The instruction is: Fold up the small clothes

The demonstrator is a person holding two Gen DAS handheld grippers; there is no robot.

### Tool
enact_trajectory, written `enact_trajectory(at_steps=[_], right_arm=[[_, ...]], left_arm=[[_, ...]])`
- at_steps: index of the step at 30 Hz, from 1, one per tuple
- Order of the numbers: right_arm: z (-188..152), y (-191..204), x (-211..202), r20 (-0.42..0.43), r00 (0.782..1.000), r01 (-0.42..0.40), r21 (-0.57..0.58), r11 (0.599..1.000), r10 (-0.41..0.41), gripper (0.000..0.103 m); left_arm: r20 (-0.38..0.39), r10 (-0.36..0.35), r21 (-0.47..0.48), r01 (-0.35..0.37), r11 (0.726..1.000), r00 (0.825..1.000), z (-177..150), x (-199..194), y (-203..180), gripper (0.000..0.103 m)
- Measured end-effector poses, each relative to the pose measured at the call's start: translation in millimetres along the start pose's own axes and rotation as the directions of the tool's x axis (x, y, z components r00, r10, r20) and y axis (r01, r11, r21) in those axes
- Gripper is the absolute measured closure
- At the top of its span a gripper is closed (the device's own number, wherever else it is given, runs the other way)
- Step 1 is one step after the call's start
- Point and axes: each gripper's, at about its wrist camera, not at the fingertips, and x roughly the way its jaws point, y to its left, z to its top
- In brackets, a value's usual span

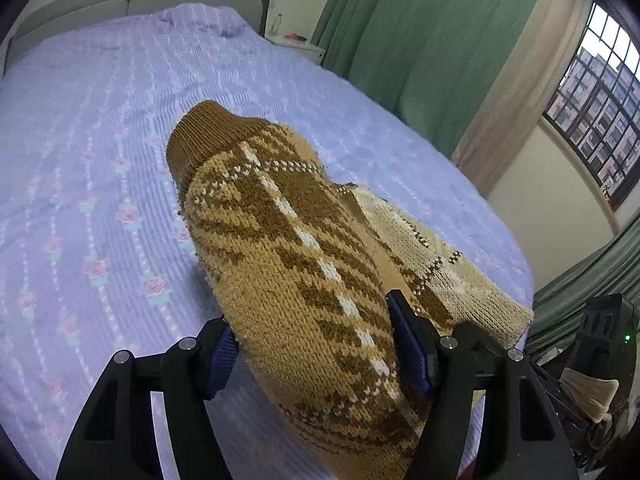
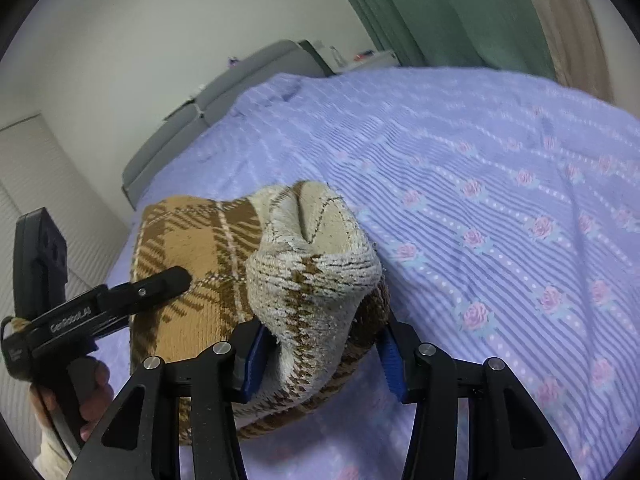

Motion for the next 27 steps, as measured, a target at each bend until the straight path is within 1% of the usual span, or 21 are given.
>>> enact_trajectory(at_steps=[8, 10, 17, 22, 27], right_arm=[[-20, 42, -50, 0.035, 0.997, -0.063, -0.080, 0.995, 0.066, 0.054], [-27, 52, -60, 0.036, 0.996, -0.083, -0.094, 0.992, 0.087, 0.054], [-58, 101, -89, 0.038, 0.989, -0.138, -0.158, 0.978, 0.146, 0.054], [-83, 143, -97, 0.028, 0.983, -0.171, -0.208, 0.963, 0.180, 0.054], [-113, 196, -90, -0.002, 0.978, -0.204, -0.261, 0.944, 0.211, 0.054]], left_arm=[[0.094, 0.050, 0.012, -0.052, 0.999, 0.994, -26, -78, 3, 0.035], [0.122, 0.071, 0.014, -0.073, 0.997, 0.990, -36, -104, 6, 0.035], [0.189, 0.120, 0.012, -0.125, 0.992, 0.975, -65, -164, 25, 0.035], [0.217, 0.166, -0.003, -0.169, 0.986, 0.962, -88, -209, 57, 0.035], [0.227, 0.222, -0.026, -0.222, 0.975, 0.948, -110, -249, 98, 0.035]])
